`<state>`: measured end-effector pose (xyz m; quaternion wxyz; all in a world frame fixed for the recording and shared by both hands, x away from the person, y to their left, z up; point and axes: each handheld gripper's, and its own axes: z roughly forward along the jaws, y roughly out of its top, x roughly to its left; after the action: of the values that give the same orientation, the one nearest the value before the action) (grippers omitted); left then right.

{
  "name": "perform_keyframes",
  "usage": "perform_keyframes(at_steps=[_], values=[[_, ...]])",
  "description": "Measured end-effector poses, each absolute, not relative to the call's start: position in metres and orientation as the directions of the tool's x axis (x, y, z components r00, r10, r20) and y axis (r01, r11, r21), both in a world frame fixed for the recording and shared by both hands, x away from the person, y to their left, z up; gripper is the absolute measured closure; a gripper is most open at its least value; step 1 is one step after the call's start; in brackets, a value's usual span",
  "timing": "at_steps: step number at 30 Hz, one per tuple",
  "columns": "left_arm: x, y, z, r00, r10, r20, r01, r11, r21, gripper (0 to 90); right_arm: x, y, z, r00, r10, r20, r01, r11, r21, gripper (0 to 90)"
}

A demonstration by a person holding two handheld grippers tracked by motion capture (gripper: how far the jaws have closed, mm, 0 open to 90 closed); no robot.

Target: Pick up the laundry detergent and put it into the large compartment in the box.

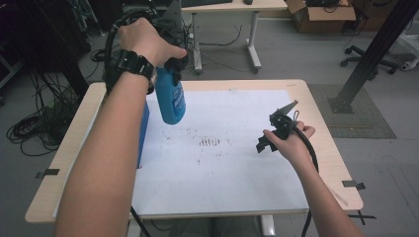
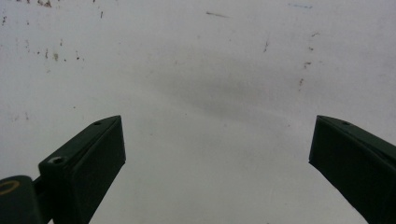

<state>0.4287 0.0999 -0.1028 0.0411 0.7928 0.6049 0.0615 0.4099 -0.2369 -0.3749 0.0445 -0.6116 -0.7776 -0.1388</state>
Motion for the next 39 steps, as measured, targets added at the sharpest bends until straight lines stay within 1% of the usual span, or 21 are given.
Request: perform_keyframes(at_steps=[1,4,5,6,7,10,12,13,17,25,30,39], values=[[0.429,0.100,-0.103,0.261,0.964,0.048,0.954,-0.265,0.140,37.5,0.410,-0.237,-0.375,-0.248,0.939,0.239,0.964,0.213,0.161,3.9],[0.427,0.119,-0.095,0.229,0.972,0.052,0.961,-0.235,0.147,37.5,0.411,-0.237,-0.374,-0.244,0.940,0.240,0.964,0.209,0.163,3.9],[0.427,0.119,-0.095,0.229,0.972,0.052,0.961,-0.235,0.147,37.5,0.412,-0.237,-0.373,-0.244,0.940,0.239,0.965,0.209,0.161,3.9],[0.426,0.129,-0.091,0.213,0.975,0.059,0.965,-0.219,0.146,37.5,0.412,-0.237,-0.373,-0.244,0.940,0.240,0.965,0.210,0.160,3.9],[0.426,0.129,-0.091,0.213,0.975,0.059,0.965,-0.219,0.146,37.5,0.412,-0.238,-0.373,-0.243,0.939,0.244,0.965,0.208,0.161,3.9],[0.424,0.148,-0.087,0.188,0.980,0.059,0.970,-0.195,0.143,37.5,0.413,-0.239,-0.371,-0.238,0.938,0.251,0.965,0.200,0.168,3.8],[0.421,0.168,-0.085,0.158,0.986,0.061,0.976,-0.165,0.144,37.5,0.413,-0.240,-0.370,-0.230,0.940,0.251,0.967,0.192,0.167,3.8],[0.421,0.168,-0.085,0.158,0.986,0.061,0.976,-0.165,0.144,37.5,0.413,-0.240,-0.370,-0.230,0.940,0.251,0.967,0.192,0.167,3.8],[0.418,0.193,-0.084,0.121,0.990,0.066,0.981,-0.129,0.143,37.5,0.414,-0.241,-0.369,-0.221,0.943,0.247,0.969,0.184,0.166,3.8],[0.413,0.229,-0.085,0.064,0.995,0.081,0.988,-0.075,0.138,37.6,0.415,-0.240,-0.369,-0.216,0.945,0.244,0.970,0.180,0.162,3.8],[0.411,0.244,-0.087,0.038,0.996,0.085,0.989,-0.049,0.141,37.6,0.415,-0.240,-0.370,-0.214,0.947,0.241,0.971,0.180,0.155,3.9],[0.413,0.250,-0.098,0.037,0.996,0.083,0.988,-0.049,0.145,37.6,0.415,-0.241,-0.372,-0.205,0.948,0.242,0.974,0.173,0.148,3.9]])
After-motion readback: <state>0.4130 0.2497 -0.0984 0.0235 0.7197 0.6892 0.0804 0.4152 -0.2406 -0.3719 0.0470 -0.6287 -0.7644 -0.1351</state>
